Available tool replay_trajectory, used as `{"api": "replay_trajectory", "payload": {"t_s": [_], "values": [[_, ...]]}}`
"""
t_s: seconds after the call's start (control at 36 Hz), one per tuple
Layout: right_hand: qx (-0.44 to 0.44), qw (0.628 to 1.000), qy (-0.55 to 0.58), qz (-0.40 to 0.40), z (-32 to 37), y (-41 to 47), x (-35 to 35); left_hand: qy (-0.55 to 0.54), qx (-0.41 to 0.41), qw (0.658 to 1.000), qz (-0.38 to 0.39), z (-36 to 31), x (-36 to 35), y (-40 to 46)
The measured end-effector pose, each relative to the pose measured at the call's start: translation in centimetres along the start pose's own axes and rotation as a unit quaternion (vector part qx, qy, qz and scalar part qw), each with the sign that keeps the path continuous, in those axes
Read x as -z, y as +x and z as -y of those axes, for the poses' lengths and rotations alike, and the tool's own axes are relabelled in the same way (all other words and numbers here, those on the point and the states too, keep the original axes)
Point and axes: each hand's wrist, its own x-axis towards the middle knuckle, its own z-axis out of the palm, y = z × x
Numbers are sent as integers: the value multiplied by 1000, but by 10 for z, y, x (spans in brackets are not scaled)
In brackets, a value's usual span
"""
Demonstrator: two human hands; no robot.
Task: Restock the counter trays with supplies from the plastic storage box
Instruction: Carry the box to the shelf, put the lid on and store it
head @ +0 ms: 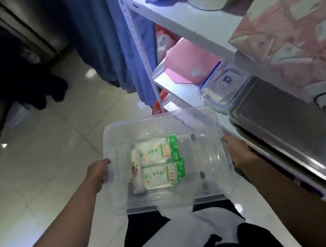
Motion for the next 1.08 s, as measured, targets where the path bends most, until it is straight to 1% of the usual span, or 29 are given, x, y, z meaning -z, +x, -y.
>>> {"api": "replay_trajectory", "payload": {"t_s": [0.08,0.14,0.19,0.31,0.42,0.5,0.64,0.72,0.81,0.92,0.97,1.03,1.08], "values": [[-34,998,47,-1,-25,-7,-6,84,-51,995,35,-23,-15,48],[-69,993,89,-45,-46,-15,-12,146,-71,984,74,-35,-31,79],[-91,983,128,-98,-65,-20,-23,197,-89,972,92,-45,-47,107],[-139,962,163,-172,-108,-12,-49,278,-160,939,125,-63,-85,158],[-168,947,190,-196,-154,21,-74,335,-231,901,151,-68,-137,209],[-179,937,209,-215,-187,58,-87,368,-268,878,148,-62,-177,241],[-165,933,220,-234,-245,137,-103,426,-291,844,143,-34,-240,315],[-143,941,210,-225,-276,186,-114,456,-316,821,135,-15,-270,359],[-118,947,201,-221,-303,228,-121,466,-332,808,143,3,-293,393],[-84,953,192,-221,-320,269,-127,453,-318,815,170,6,-321,420],[-65,960,175,-209,-325,287,-128,465,-308,812,172,0,-331,426],[-50,967,152,-197,-333,300,-129,485,-290,803,190,-7,-340,428],[-27,970,127,-204,-343,311,-131,535,-255,779,206,-18,-344,429]]}}
